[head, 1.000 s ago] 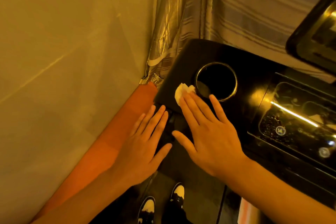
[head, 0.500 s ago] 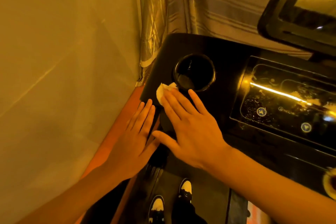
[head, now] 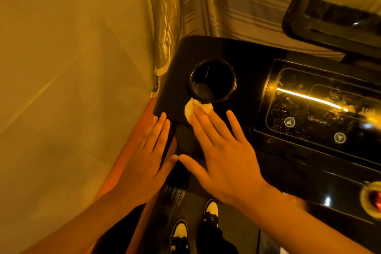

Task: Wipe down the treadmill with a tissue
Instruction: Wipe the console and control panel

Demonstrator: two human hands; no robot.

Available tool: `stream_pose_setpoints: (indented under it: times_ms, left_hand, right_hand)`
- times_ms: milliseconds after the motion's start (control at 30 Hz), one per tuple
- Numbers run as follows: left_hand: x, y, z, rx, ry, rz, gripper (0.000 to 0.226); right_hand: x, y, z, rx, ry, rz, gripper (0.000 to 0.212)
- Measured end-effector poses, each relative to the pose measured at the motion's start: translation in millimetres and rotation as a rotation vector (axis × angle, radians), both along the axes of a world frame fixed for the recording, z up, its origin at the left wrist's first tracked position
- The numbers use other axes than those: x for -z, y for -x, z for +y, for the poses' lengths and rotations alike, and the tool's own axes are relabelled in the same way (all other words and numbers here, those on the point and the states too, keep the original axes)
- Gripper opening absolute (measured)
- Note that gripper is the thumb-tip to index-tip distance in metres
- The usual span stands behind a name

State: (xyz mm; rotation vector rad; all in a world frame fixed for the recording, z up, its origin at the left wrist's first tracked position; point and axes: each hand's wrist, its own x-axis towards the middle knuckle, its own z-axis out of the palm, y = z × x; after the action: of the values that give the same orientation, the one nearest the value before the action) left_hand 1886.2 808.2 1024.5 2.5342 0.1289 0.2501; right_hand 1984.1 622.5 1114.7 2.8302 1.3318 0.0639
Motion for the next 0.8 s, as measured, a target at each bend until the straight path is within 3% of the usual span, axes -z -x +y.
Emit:
stream_pose_setpoints:
  times_ms: [167,367,567,633,800]
  left_hand:
    - [0,1,-1,-0.011,-0.009,-0.015,0.073]
    - [1,1,-2,-0.022,-0.006,-0.001,0.073]
    - [-2,0,-2,-0.027,0.038,0.009,0.073]
    - [-2,0,-2,-0.020,0.039,0.011,0.072]
    - [-2,1,-2,-0.021,0.052,0.019,0.071]
  right_hand:
    - [-14,-11,-74,0.171,-0.003,-0.065,0.086]
    - [-42,-83,-7,0.311,-0.088,-0.088,0.093]
    - [-4,22,-43,0.149,-0.012,-0.005,0.092]
    - [-6,-1,-44,0.138,0.008,-0.038,0.091]
    - [-48,-100,3,0.365,-0.122,-0.085,0.094]
